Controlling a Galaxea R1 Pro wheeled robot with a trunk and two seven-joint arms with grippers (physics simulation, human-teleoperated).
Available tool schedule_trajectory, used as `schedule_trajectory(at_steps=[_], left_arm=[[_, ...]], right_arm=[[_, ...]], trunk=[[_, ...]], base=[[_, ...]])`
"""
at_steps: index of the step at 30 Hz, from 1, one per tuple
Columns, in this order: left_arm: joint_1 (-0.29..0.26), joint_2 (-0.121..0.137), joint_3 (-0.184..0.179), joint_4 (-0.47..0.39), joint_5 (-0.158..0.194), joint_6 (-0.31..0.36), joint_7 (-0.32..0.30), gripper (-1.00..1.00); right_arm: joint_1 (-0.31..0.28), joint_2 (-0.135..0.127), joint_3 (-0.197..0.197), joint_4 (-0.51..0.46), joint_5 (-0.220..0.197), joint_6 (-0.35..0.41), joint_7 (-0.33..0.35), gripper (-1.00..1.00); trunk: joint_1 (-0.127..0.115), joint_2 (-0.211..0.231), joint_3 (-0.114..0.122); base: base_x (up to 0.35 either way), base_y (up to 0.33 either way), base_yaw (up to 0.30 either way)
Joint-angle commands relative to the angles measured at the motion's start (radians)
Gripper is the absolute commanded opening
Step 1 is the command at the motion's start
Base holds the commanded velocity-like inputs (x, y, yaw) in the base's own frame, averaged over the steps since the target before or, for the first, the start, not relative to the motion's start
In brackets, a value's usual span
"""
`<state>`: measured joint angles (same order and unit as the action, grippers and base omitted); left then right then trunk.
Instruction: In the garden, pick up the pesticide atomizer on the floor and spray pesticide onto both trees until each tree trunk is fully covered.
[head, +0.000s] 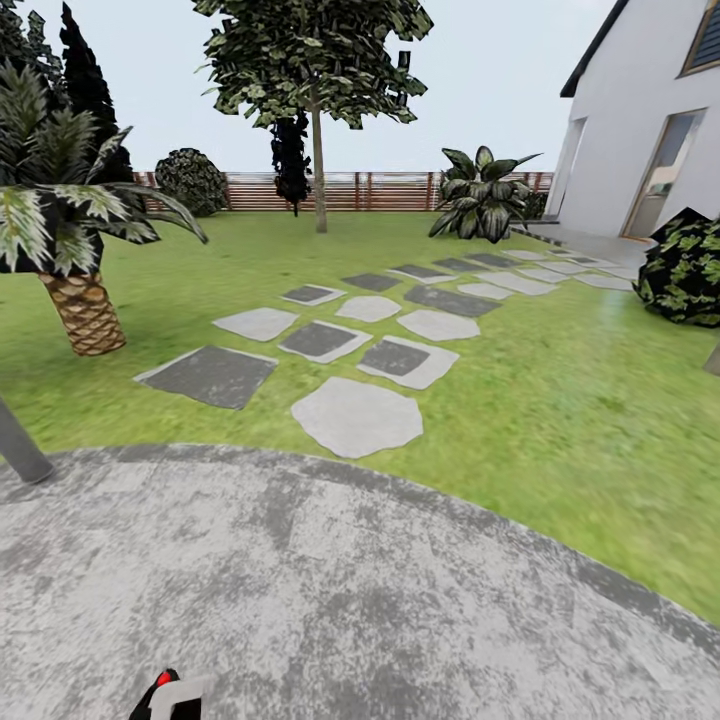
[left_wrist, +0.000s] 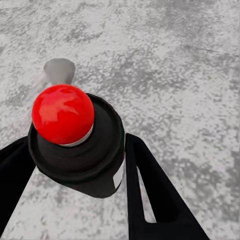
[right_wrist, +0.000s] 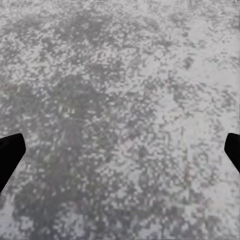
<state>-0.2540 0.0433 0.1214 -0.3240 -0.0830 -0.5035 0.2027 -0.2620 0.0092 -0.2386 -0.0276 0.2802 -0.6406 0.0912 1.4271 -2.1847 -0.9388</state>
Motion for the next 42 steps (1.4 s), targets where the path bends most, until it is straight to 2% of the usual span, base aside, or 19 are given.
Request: schedule_trajectory(at_steps=[1,42], left_arm=[[-0.001,0.0,0.003,0.001,-0.009,-0.003,0.004,-1.0],[-0.001,0.0,0.003,0.001,-0.008,-0.003,0.004,-1.0]], right_arm=[[0.0,0.0,-0.009,0.0,0.002,-0.002,0.007,1.0],[0.0,0.0,-0.009,0.0,0.002,-0.002,0.007,1.0]], trunk=[[0.0,0.0,-0.001],[0.0,0.0,-0.001]], base=[[0.337,0.0,0.0],[0.337,0.0,0.0]])
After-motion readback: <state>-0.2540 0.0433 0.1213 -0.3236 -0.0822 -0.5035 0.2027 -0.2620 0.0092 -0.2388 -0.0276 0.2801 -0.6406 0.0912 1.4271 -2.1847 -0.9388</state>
